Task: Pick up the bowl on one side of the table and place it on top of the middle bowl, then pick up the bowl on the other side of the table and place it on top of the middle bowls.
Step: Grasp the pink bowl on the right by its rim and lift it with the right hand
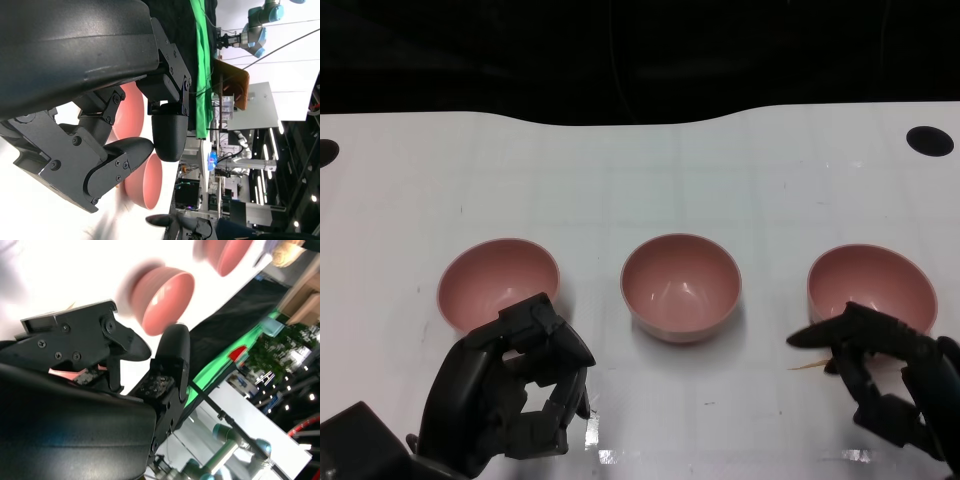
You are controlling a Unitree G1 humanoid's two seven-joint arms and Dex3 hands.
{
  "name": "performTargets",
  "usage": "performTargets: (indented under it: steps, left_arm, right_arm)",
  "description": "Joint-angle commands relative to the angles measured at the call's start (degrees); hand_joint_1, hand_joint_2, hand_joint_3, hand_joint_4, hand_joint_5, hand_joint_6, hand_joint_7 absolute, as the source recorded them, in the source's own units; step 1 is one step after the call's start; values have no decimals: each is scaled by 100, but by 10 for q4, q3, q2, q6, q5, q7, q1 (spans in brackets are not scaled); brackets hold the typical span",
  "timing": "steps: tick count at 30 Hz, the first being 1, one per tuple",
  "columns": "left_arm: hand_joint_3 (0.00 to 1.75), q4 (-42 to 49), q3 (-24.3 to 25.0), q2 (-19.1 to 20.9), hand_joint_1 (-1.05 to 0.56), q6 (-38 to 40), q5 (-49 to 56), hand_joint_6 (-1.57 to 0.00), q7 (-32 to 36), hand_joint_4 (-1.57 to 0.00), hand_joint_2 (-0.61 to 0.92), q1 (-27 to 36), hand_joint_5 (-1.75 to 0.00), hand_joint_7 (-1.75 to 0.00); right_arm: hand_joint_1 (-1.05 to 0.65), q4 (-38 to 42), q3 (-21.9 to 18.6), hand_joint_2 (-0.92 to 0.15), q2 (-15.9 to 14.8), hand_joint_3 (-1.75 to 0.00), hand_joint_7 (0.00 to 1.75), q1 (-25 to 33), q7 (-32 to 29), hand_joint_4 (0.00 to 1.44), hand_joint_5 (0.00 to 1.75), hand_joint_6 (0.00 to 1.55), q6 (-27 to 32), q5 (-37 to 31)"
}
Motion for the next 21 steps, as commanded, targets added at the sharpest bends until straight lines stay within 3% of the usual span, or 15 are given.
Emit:
performTargets:
  steps: [1, 11, 21]
  left_arm:
    - [128, 5, 6, 3, -20, -8, 2, -79, 1, -82, 39, 1, -172, -141]
    - [128, 2, 4, 1, -19, -8, -3, -79, -7, -82, 40, 3, -171, -140]
    - [123, -7, 2, -1, -19, -4, 5, -79, 1, -80, 43, 6, -171, -139]
  right_arm:
    - [-39, -27, -10, -81, -20, -6, 34, -5, -19, 30, 83, 45, 25, -48]
    - [-63, -81, -5, -84, -42, 0, 12, -2, -45, 11, 62, 27, 111, -186]
    - [-69, -92, 38, -86, -69, 0, 7, -37, 2, 2, 68, 25, 247, -335]
